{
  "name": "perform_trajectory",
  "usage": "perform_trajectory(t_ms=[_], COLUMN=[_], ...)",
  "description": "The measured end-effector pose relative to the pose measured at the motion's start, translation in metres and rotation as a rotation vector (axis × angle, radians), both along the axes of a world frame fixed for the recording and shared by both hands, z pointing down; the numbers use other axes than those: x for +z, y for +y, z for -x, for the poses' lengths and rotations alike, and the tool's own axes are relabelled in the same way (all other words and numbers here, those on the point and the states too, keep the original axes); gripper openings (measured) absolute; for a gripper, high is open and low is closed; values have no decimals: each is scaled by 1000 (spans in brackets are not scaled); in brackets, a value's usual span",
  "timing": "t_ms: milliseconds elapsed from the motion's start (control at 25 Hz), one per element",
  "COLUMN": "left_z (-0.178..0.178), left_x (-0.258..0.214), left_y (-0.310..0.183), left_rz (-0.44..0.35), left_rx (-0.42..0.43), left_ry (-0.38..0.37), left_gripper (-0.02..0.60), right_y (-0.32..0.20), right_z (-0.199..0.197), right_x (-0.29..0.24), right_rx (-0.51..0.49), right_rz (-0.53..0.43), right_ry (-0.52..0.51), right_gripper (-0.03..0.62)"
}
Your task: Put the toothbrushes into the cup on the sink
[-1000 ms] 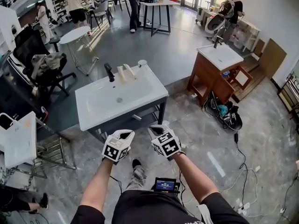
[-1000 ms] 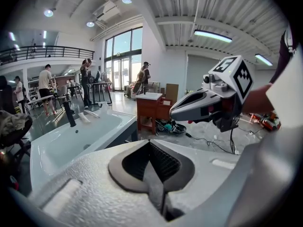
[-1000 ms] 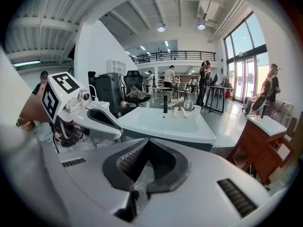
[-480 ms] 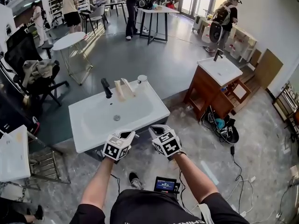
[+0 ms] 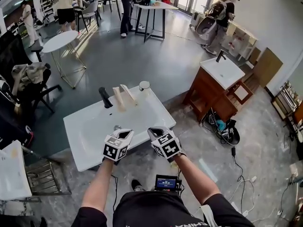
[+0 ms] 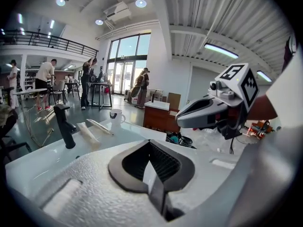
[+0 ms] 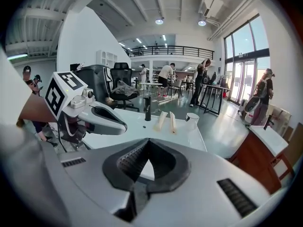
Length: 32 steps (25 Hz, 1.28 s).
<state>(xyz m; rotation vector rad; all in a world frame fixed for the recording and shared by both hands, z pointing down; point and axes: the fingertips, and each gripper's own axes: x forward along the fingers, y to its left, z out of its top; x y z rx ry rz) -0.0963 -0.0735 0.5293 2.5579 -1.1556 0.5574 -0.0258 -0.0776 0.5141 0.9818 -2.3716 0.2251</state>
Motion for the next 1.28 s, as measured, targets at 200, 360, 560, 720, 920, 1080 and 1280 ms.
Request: perform_trajectory(t_ms=[200, 360, 560, 720, 920, 1080, 1280], left_z=[0, -1, 0, -3, -17, -20, -16], left_x=[19, 26, 24, 14, 13, 11, 17], left_y=[-17, -35, -64, -93, -118, -133, -140], left_rz=[41, 69, 78, 67, 54, 34, 45], left_rx=[3, -18, -56, -90, -108, -137, -176], left_ry=[11, 15, -10, -22, -44, -46, -69], left_gripper=[9, 9, 9, 9, 9, 9, 9], right_y=[-22, -45, -80, -111, -145, -163, -174], right_z=[-1, 4, 4, -3, -13, -17, -14], right_x=[17, 21, 16, 9, 2, 13, 19], right_rx=[8, -16, -49, -69, -85, -113, -152], right_rz=[38, 53, 51, 43, 22, 43, 49], right_ry=[16, 7, -14, -31, -69, -63, -79], right_gripper=[8, 9, 9, 8, 8, 9, 9])
